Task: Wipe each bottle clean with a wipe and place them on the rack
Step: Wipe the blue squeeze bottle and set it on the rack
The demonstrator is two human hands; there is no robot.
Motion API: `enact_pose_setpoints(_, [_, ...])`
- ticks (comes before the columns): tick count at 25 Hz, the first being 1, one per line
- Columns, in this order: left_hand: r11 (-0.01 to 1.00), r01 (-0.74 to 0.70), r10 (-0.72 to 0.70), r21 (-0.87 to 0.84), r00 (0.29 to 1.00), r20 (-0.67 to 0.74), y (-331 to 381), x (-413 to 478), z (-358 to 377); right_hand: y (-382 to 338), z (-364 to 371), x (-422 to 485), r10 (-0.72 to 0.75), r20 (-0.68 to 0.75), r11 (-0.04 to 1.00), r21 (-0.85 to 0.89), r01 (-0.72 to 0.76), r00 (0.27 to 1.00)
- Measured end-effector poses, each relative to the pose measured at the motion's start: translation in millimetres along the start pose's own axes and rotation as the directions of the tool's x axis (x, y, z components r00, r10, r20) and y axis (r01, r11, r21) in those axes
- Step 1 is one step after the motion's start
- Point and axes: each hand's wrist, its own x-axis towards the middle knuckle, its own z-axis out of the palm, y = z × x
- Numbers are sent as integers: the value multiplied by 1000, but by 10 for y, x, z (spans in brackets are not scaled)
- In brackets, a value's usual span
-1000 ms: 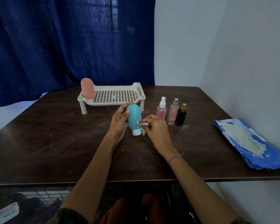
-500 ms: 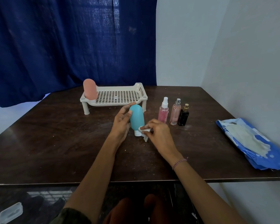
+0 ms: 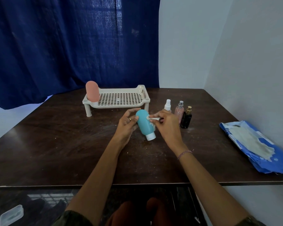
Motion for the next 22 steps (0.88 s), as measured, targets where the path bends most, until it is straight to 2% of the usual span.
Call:
enact_pose_setpoints(7, [1000,17,-18,-6,999,-42,-23,11,-5,71,25,-247,37,-11,999,21,-36,999])
enact_pose_setpoints(11, [996,65,-60,68,995,-82,-40,24,-8,107,45,-349,97,-4,991,98,-96,995])
enact_pose_setpoints(15, [986,15,6,166,992,-125,-12,24,-38,74,70,-261,139,-15,982,129,-136,990])
enact_pose_setpoints(17, [978,0,38,207,983,-180,-4,27,-52,38,104,-223,104,-41,989,112,-99,994])
enact_pose_setpoints(22, [970,70,-2,234,960,-279,-27,64,-52,-31,205,-245,-78,-60,997,-28,76,995])
